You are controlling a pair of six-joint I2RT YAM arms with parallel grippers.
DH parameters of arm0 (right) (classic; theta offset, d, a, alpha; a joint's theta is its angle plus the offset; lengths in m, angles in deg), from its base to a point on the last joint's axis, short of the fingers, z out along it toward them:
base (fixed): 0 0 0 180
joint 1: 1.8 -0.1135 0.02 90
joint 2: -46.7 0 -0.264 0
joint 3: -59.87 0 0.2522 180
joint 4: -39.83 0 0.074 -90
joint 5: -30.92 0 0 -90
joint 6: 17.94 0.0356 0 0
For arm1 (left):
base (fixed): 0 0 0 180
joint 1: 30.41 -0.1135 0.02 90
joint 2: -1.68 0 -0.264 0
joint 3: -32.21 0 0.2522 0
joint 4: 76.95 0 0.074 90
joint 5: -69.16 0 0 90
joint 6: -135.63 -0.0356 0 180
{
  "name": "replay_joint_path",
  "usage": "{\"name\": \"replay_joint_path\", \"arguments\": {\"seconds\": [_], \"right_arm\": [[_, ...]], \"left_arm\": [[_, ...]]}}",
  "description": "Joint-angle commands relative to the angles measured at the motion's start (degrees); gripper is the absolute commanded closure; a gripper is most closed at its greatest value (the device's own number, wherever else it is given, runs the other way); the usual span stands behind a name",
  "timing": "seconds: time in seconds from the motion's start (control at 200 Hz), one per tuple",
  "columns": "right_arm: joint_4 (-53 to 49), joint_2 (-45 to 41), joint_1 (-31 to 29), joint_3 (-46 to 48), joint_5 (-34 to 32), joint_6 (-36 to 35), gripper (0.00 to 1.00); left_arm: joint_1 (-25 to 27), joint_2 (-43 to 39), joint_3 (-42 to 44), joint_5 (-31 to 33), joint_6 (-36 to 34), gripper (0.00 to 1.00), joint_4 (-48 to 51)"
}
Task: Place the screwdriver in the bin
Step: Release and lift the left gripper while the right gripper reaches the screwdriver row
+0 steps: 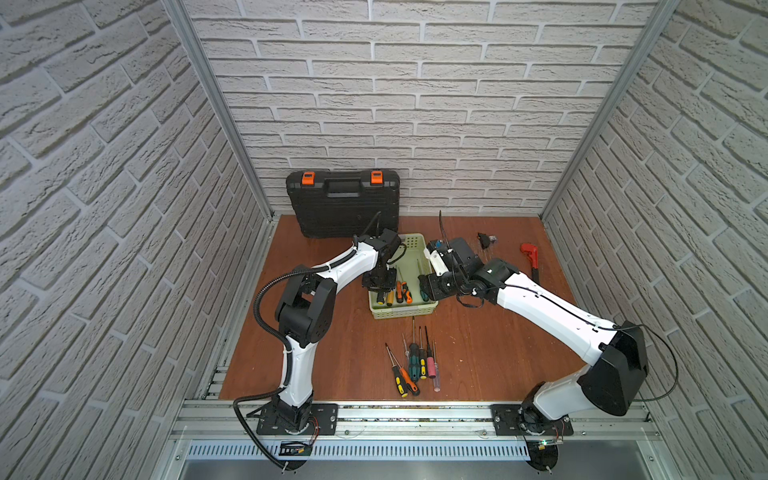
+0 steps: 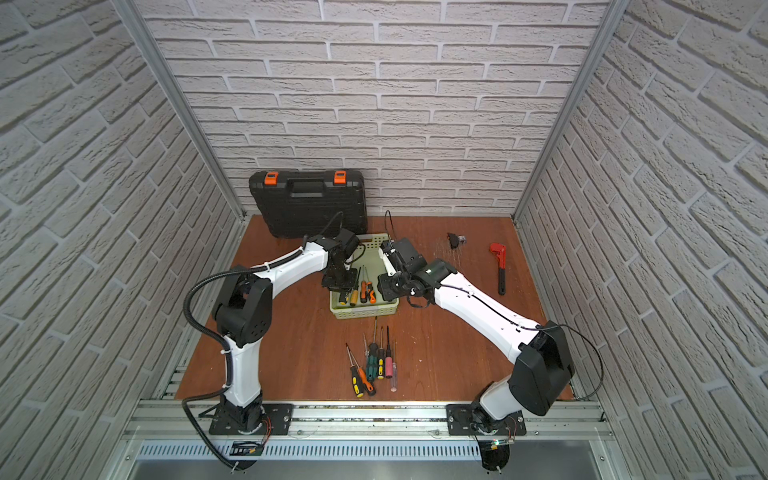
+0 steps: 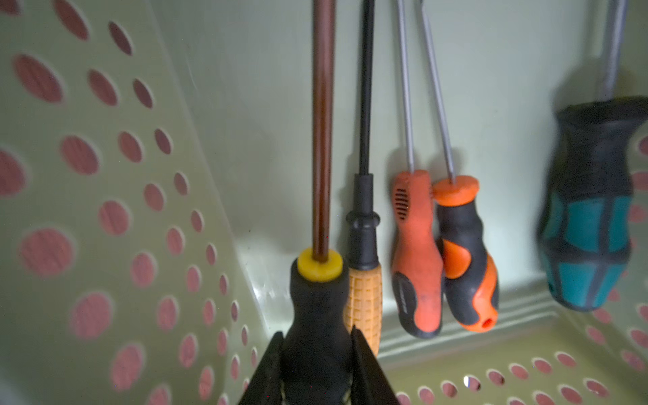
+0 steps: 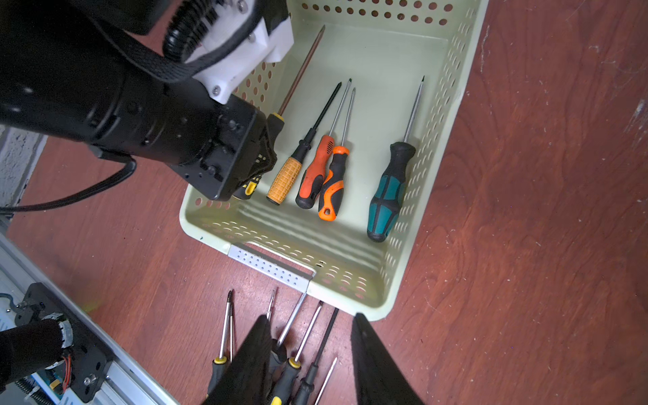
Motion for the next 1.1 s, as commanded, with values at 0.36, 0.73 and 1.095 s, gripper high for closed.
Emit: {"name": "replay_joint_path", "arguments": {"seconds": [0.36,0.73,1.095], "right_arm": [[2.0,-4.7,-0.1,4.7,3.1,2.1,0.6],[1.0,-6.1,-0.2,4.5,2.7,2.0,0.6],[-2.1,-9.3,-0.4,3.7,0.6,1.4,0.6]], "left_arm": [[-0.4,3.3,-2.2,-0.2,1.6,0.83,-2.9],[0.0,-3.6,0.9,0.2,3.0,0.63,-6.0],[2.5,-16.5,9.0,1.3,4.1,0.55,-10.0]]}}
